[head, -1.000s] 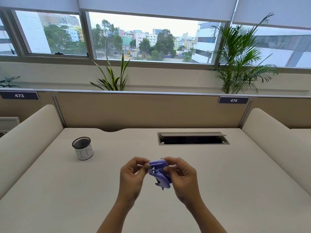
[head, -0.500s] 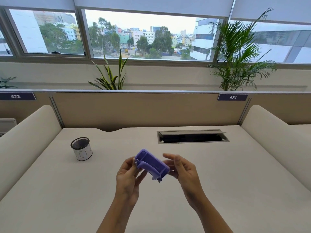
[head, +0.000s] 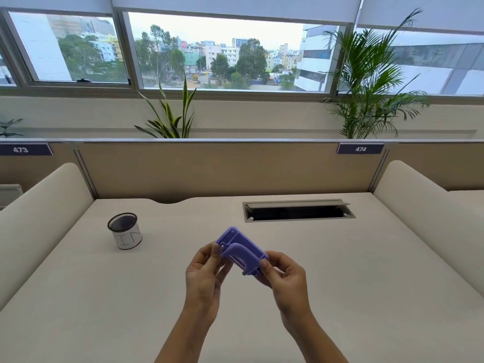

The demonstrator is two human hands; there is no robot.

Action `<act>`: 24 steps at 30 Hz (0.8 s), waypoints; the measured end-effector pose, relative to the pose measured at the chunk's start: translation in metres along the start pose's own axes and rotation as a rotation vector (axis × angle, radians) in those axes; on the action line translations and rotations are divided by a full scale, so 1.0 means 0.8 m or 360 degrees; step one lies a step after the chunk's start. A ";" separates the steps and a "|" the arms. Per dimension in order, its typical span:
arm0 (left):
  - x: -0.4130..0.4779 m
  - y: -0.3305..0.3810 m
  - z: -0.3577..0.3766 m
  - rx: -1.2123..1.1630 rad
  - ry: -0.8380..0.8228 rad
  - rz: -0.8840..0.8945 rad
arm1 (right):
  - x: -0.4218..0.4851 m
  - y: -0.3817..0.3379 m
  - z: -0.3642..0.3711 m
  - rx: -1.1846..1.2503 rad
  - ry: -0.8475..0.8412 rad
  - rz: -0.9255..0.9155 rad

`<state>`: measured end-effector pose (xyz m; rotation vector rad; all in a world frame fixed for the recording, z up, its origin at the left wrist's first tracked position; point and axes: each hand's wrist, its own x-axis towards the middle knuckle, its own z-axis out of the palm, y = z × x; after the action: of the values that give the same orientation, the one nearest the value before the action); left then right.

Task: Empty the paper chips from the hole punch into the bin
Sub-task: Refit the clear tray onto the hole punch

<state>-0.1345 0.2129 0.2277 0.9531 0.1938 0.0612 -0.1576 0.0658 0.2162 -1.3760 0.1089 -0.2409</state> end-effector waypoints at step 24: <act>-0.011 -0.034 0.002 0.0343 -0.0098 0.0128 | -0.006 0.022 -0.001 0.0218 -0.0053 0.0346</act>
<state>-0.1436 0.1947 0.2078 1.1759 0.1066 0.0862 -0.1606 0.0690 0.1987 -1.2204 0.2092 -0.0429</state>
